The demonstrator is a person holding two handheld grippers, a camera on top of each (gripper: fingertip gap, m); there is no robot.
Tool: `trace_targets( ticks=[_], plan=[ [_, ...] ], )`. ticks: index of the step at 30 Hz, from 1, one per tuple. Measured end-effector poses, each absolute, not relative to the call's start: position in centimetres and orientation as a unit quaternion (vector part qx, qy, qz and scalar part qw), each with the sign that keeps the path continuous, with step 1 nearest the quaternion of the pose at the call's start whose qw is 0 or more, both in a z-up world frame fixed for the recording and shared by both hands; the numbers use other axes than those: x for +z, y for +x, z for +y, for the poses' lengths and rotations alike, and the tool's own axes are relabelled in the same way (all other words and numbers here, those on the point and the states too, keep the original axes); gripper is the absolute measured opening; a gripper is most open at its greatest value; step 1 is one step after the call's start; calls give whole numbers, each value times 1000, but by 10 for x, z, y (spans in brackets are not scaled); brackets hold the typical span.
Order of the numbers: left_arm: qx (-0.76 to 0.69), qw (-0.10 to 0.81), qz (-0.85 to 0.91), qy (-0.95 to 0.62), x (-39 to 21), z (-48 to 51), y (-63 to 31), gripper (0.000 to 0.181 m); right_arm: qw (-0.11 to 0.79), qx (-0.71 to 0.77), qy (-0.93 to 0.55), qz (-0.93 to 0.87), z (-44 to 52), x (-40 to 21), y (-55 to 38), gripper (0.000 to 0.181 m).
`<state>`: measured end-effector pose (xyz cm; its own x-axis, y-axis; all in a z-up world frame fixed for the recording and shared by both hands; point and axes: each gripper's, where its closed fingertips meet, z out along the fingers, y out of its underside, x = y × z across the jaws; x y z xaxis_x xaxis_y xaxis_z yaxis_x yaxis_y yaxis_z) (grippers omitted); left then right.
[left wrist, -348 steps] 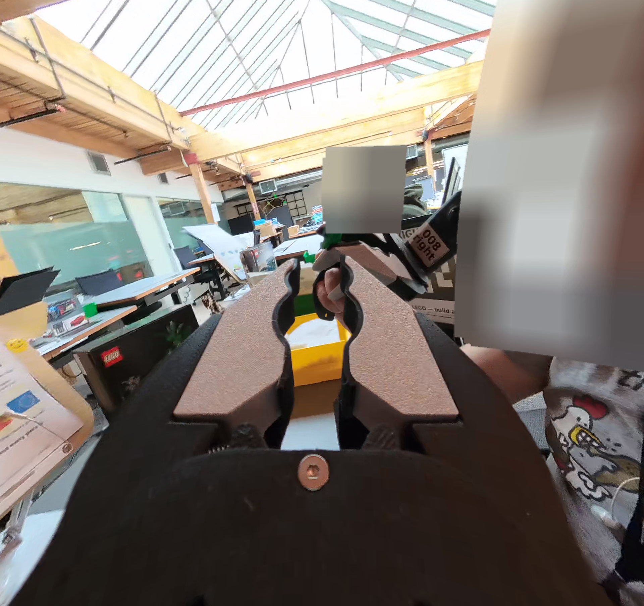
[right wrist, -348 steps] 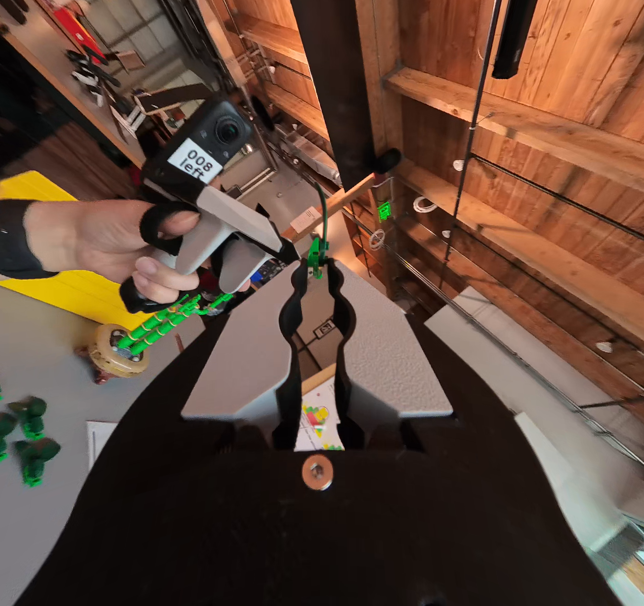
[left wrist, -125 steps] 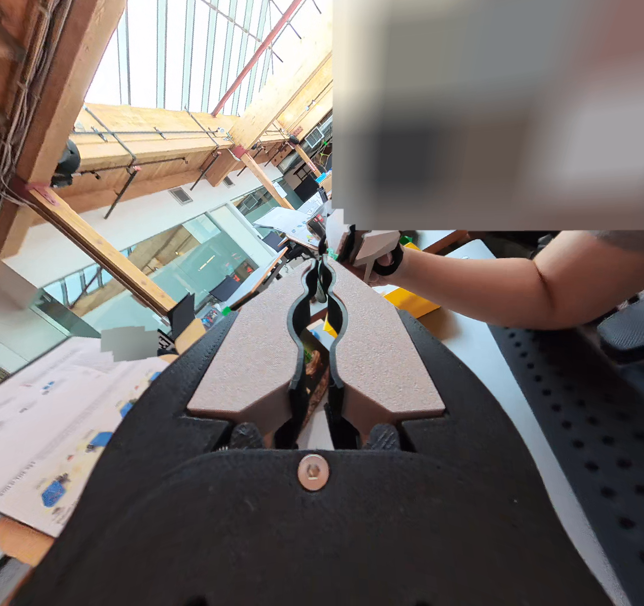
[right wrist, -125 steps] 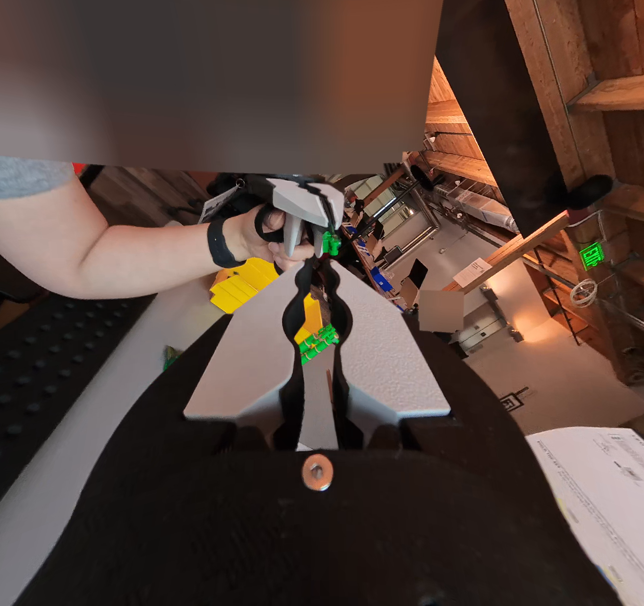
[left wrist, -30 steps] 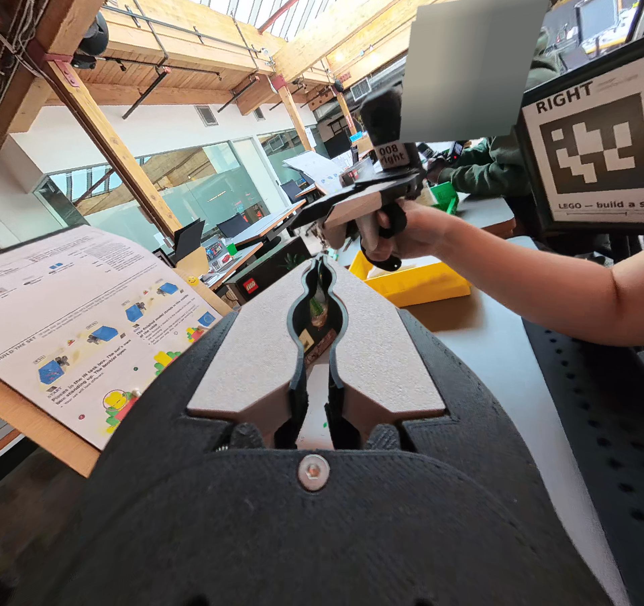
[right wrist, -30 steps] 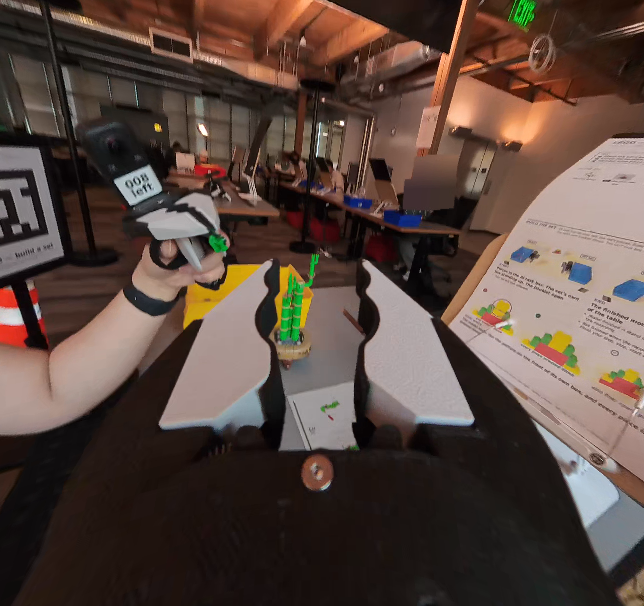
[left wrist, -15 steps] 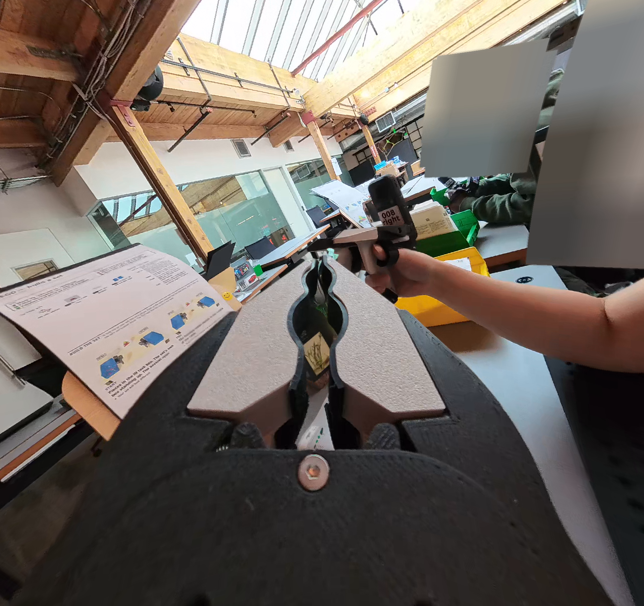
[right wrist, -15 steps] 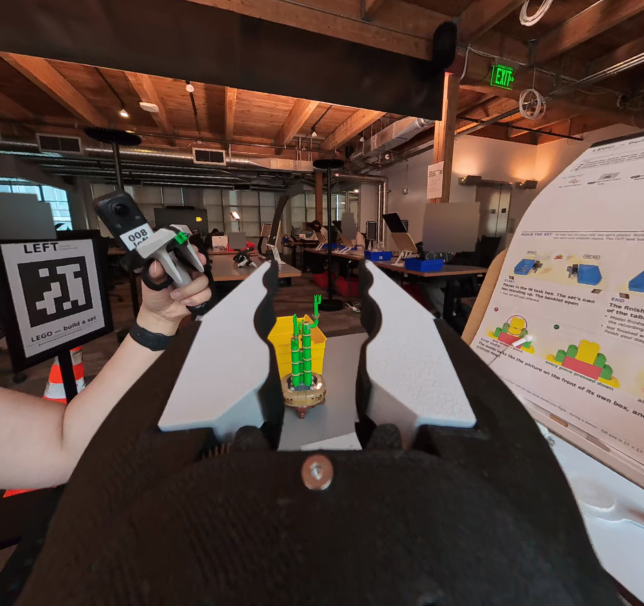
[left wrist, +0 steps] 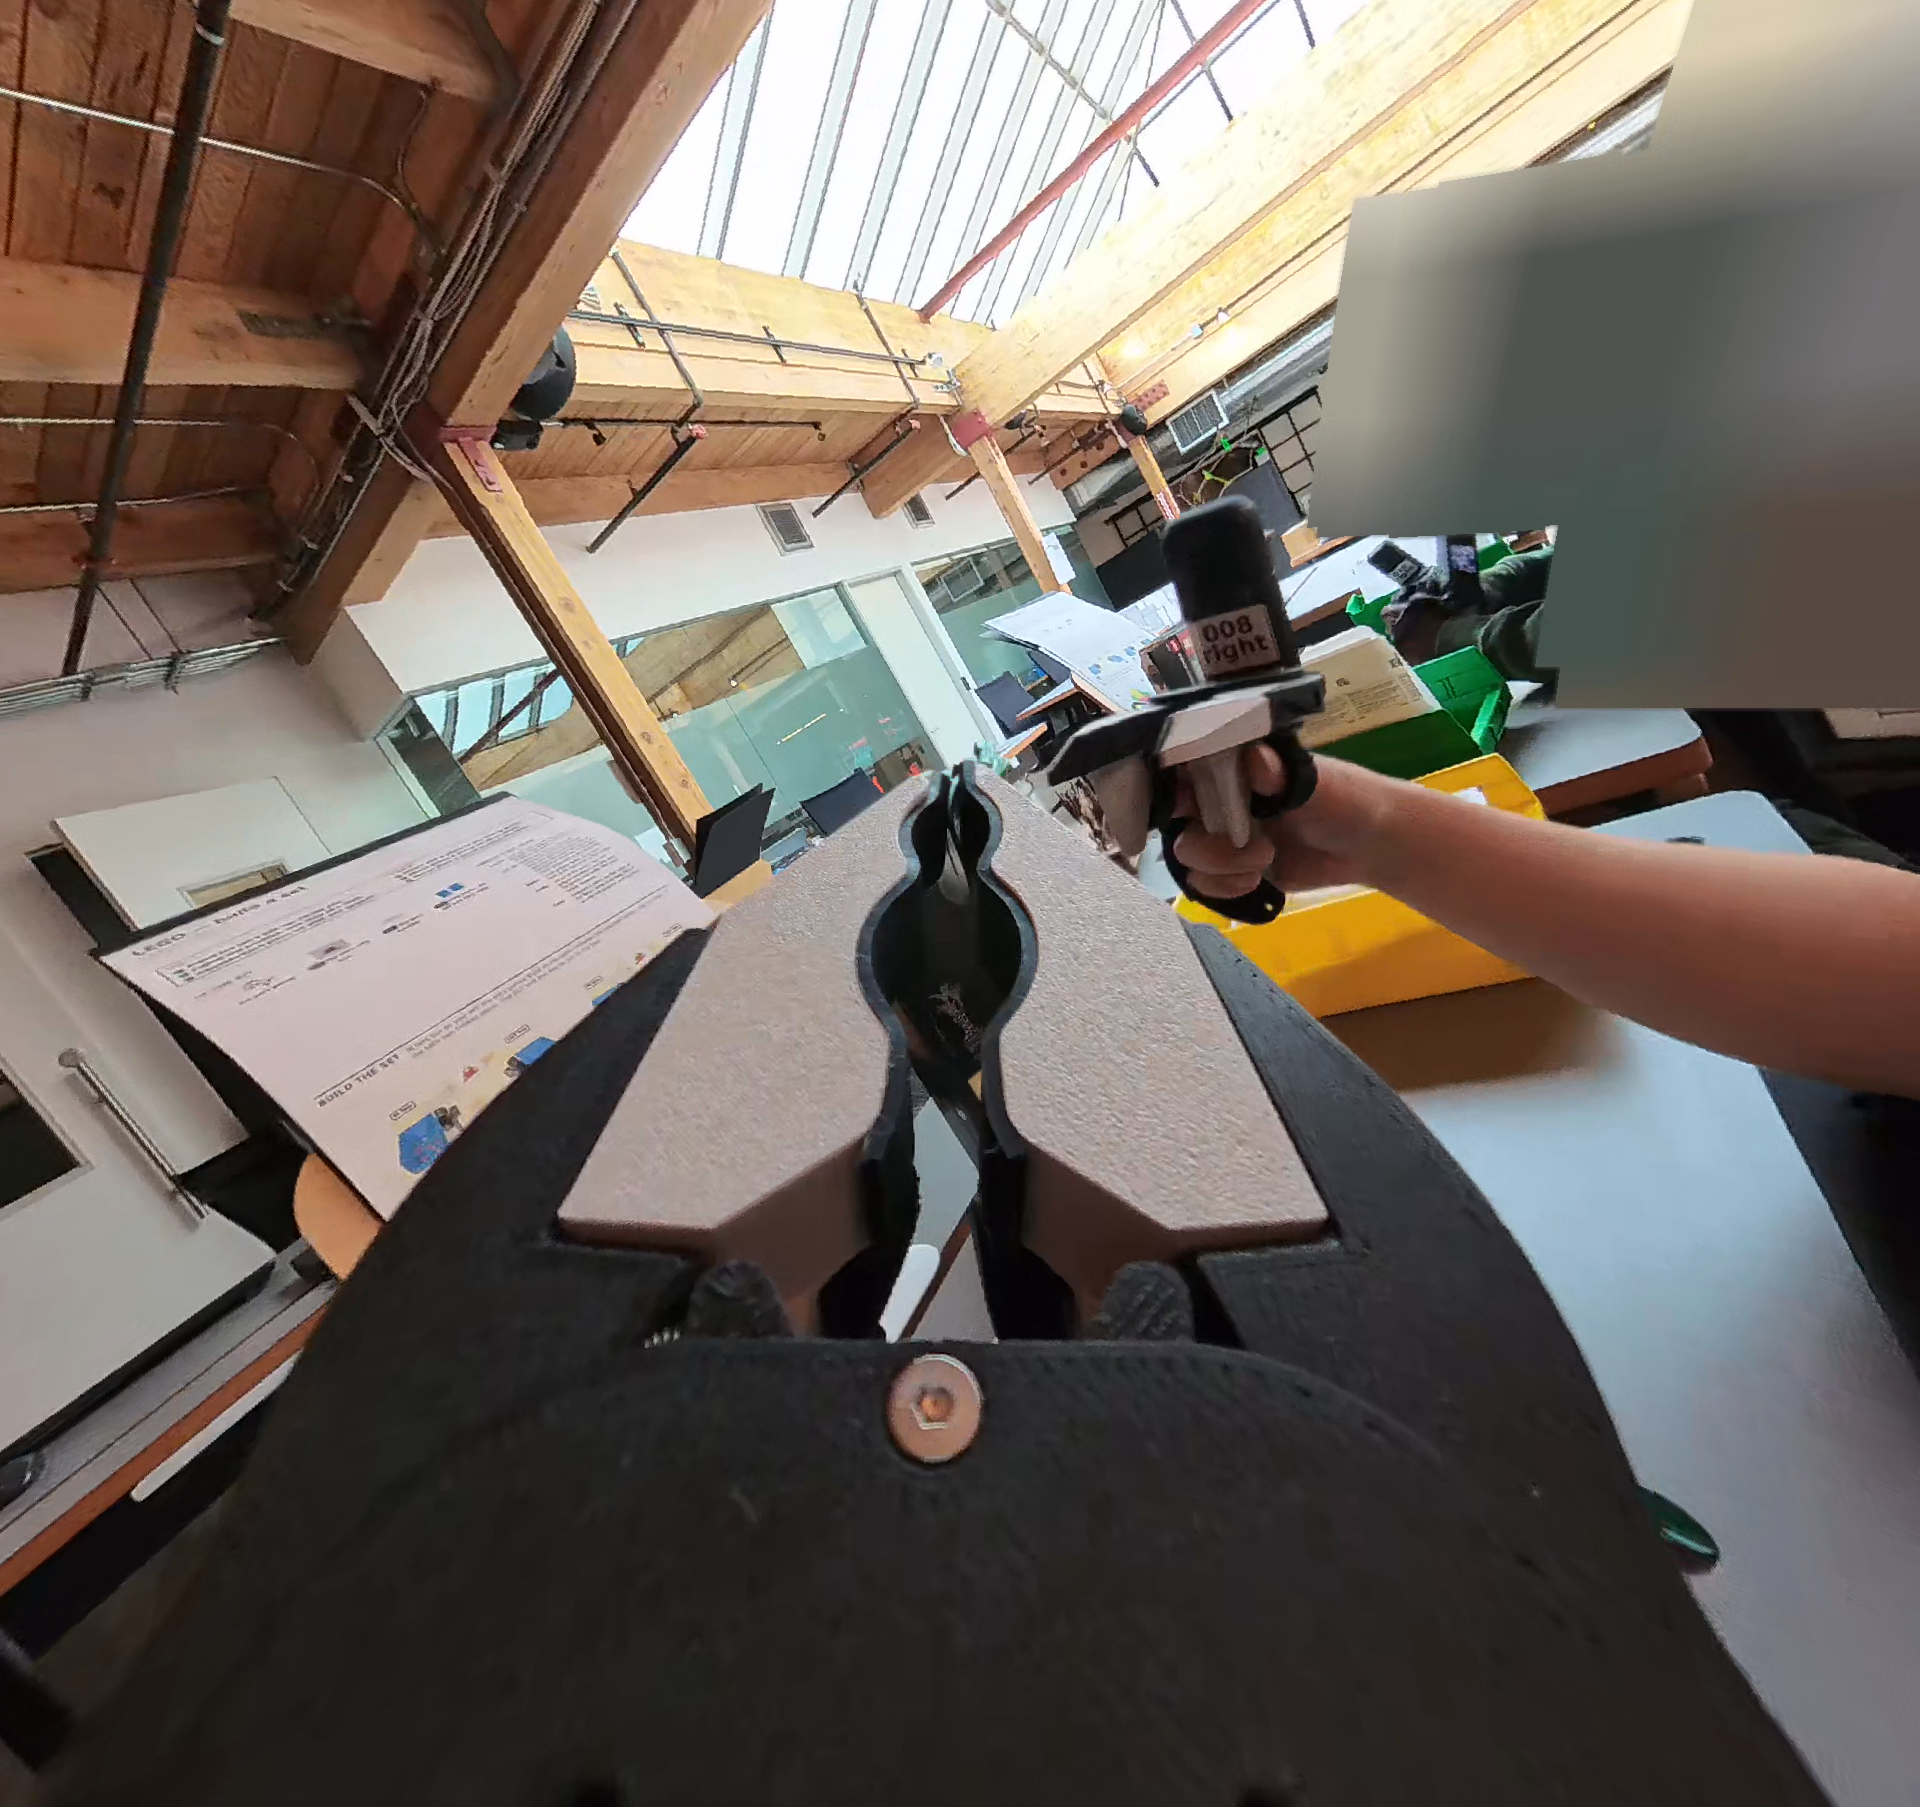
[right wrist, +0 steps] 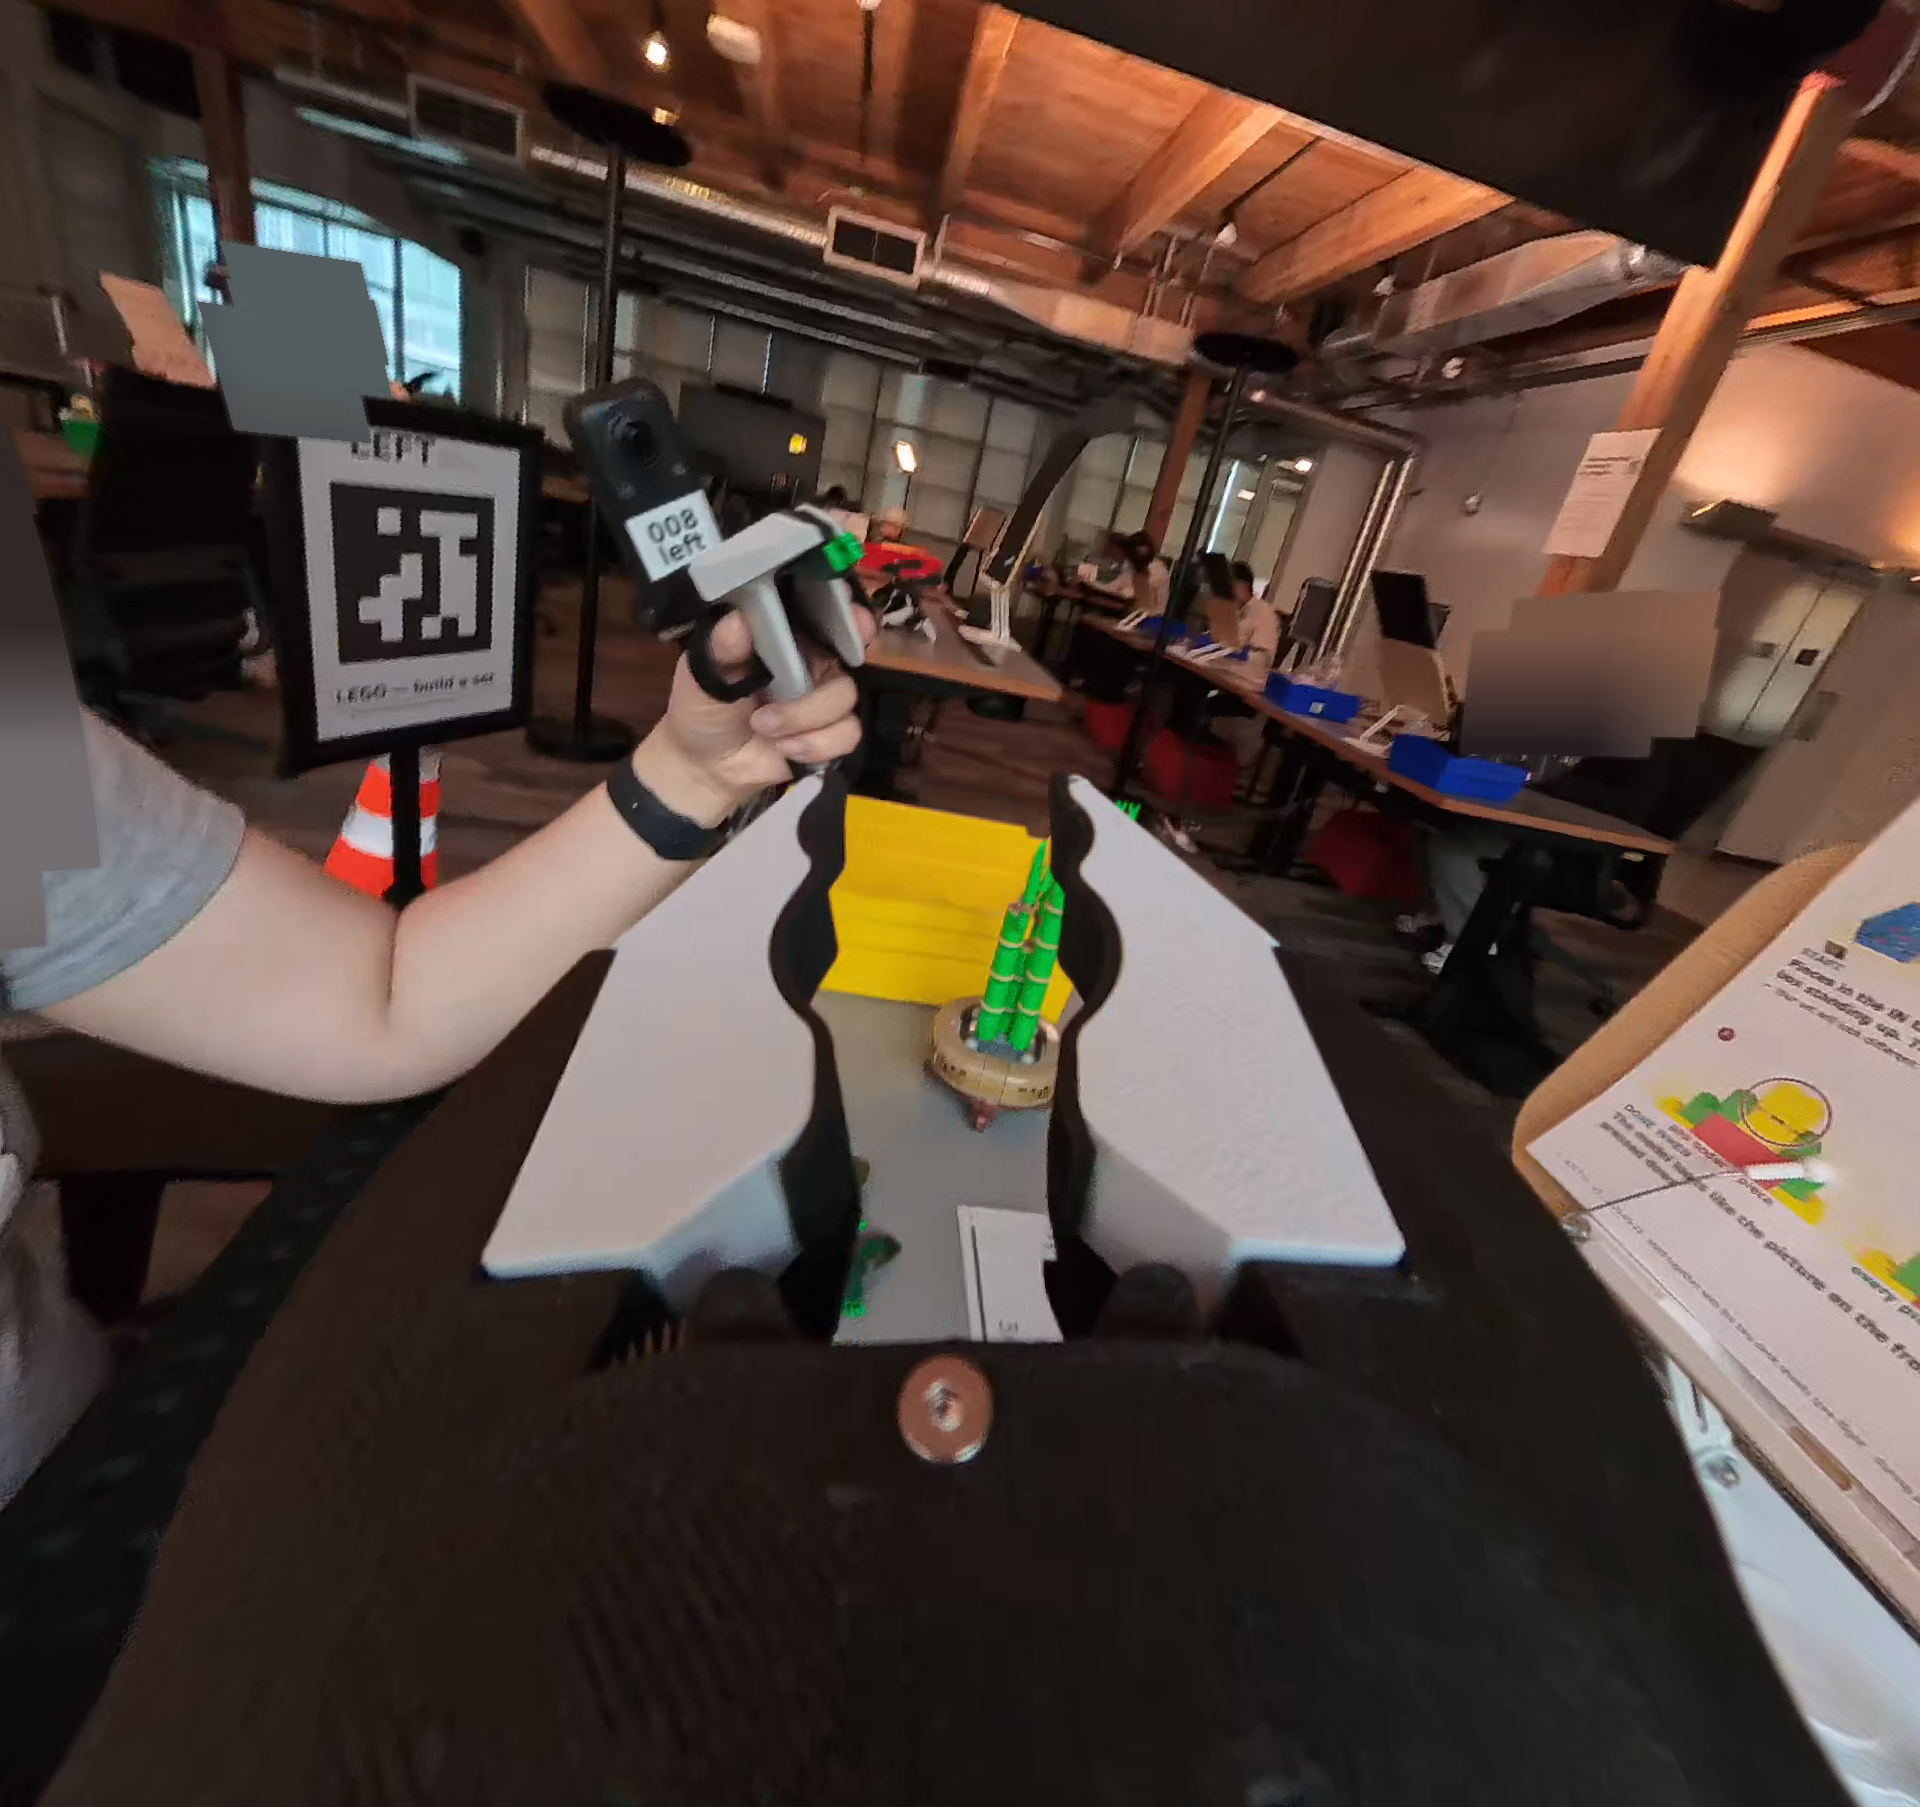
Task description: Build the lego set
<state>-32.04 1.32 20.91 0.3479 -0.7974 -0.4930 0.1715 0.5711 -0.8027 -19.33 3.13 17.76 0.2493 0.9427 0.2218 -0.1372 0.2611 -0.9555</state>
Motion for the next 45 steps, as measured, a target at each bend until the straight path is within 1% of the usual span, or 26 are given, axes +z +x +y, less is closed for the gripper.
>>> trace_targets(
  ticks=[3,7,10,15,23,30,37,39,41,43,45],
  plan=[
    [-323,744,485,-327,203,12,-309,0,649,380,-443,-488,17,176,-201,38],
    [-318,731,511,-321,194,6,-294,0,643,352,-459,-502,15,169,-209,27],
    [-316,723,528,-315,188,2,-286,0,640,337,-480,-496,25,163,-215,25],
    [-304,708,559,-308,175,-2,-277,0,680,327,-424,-501,12,175,-218,23],
    [-280,707,590,-271,174,-24,-276,0,686,262,-403,-546,-7,168,-227,9],
    [-256,707,606,-259,170,-29,-276,0,699,211,-362,-579,-16,162,-240,7],
    [-243,710,606,-263,170,-26,-278,0,687,213,-381,-581,-7,154,-241,6],
    [-238,711,606,-265,169,-25,-278,0,682,220,-411,-564,3,155,-238,5],
    [-230,712,605,-272,169,-22,-278,0,666,231,-484,-519,26,153,-230,6],
    [-220,715,603,-279,168,-17,-280,0,620,235,-584,-467,51,139,-218,10],
    [-218,717,598,-285,170,-13,-284,0,561,187,-707,-389,81,114,-192,10]
  ],
)
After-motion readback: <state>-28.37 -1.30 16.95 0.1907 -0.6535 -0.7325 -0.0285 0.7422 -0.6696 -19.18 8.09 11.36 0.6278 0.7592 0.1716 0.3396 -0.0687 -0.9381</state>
